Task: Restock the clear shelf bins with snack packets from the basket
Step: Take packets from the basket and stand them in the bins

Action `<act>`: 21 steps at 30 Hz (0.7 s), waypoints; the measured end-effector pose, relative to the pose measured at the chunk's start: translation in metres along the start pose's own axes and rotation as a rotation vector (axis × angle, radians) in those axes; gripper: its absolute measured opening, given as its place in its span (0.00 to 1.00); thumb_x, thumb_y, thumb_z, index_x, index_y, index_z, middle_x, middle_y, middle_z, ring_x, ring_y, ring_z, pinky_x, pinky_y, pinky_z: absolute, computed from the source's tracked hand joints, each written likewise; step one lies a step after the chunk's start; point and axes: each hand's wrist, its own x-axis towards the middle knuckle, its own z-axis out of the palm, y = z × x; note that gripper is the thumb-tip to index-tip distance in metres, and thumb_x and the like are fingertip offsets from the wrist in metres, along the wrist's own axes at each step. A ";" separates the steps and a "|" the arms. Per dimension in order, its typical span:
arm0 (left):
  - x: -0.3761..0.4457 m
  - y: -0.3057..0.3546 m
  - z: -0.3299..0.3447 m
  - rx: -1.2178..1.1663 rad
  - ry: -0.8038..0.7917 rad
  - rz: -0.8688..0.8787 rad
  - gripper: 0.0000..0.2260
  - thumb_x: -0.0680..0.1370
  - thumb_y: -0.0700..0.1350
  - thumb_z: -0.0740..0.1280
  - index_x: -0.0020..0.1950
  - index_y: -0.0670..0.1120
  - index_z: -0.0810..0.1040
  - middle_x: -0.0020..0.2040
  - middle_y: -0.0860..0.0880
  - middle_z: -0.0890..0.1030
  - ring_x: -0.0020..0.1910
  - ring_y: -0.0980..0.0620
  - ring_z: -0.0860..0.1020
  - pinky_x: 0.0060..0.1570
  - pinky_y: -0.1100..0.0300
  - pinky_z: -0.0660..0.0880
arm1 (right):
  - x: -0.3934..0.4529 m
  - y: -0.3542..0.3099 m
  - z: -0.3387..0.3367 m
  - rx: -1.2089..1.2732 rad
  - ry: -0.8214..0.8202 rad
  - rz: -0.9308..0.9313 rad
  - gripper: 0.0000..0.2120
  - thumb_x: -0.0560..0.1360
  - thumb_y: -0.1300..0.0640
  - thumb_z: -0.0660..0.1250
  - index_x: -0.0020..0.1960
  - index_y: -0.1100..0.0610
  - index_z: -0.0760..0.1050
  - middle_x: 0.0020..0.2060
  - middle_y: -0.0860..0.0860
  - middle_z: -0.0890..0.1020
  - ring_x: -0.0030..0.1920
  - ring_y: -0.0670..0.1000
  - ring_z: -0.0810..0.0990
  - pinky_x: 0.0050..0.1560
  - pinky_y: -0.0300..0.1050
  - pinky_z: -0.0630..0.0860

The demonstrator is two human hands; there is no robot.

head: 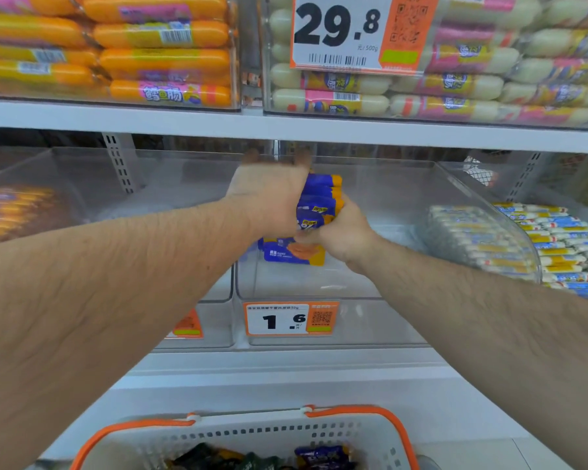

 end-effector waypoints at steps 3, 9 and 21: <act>0.001 0.001 0.003 0.025 -0.069 0.023 0.26 0.69 0.55 0.73 0.60 0.48 0.66 0.52 0.48 0.78 0.49 0.45 0.78 0.41 0.55 0.72 | 0.002 0.002 0.002 -0.063 -0.054 0.041 0.35 0.59 0.69 0.81 0.62 0.54 0.75 0.48 0.48 0.85 0.48 0.50 0.84 0.51 0.50 0.81; 0.001 0.005 0.006 0.153 -0.176 0.024 0.23 0.72 0.49 0.71 0.62 0.47 0.66 0.48 0.49 0.74 0.51 0.46 0.78 0.40 0.54 0.69 | 0.006 -0.001 0.001 -0.191 -0.228 0.157 0.30 0.63 0.65 0.81 0.62 0.55 0.75 0.46 0.46 0.83 0.41 0.44 0.82 0.36 0.38 0.80; 0.004 0.005 0.010 0.110 -0.374 0.042 0.30 0.73 0.51 0.71 0.69 0.45 0.62 0.54 0.48 0.73 0.53 0.46 0.77 0.43 0.52 0.76 | 0.017 0.011 0.000 -0.406 -0.306 0.173 0.27 0.62 0.61 0.82 0.59 0.52 0.77 0.53 0.48 0.83 0.51 0.49 0.82 0.54 0.47 0.80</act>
